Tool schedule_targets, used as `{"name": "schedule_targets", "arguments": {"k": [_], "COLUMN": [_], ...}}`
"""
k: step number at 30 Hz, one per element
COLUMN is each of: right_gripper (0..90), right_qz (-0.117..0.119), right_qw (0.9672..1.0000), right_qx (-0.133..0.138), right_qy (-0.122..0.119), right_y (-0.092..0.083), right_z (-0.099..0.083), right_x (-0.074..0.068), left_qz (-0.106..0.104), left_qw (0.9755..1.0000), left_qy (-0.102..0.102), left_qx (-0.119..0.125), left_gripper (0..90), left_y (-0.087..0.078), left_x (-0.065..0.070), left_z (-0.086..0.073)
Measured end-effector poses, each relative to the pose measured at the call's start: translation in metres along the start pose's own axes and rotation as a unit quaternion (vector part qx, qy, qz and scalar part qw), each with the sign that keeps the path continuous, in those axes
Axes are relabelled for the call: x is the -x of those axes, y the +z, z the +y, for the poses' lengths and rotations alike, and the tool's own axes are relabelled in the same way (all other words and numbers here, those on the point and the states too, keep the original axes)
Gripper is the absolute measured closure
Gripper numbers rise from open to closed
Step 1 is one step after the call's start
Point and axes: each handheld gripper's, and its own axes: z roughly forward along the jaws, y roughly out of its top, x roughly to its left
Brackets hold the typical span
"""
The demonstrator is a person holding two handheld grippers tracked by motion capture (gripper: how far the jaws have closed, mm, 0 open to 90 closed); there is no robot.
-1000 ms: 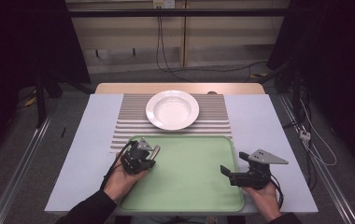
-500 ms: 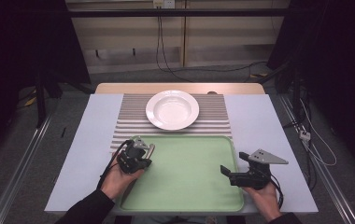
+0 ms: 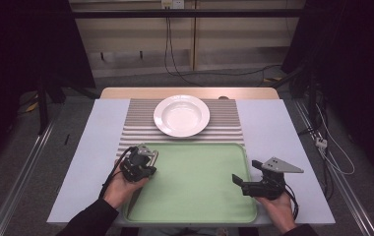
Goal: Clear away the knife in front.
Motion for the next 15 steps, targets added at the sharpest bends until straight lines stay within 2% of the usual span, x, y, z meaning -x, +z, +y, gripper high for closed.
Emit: {"name": "schedule_targets", "arguments": {"k": [15], "right_gripper": [5.3], "right_qz": [0.000], "right_qw": [1.0000], "right_qx": [0.000], "right_qy": [0.000], "right_y": [0.0001], "right_z": [0.0000], "right_x": [-0.0001], "left_qz": [0.001], "left_qw": [0.9999], "left_qy": [-0.009], "left_qx": [-0.007], "left_gripper": [90.0], "left_y": [-0.0040], "left_x": [-0.0104], "left_z": [-0.0040]}}
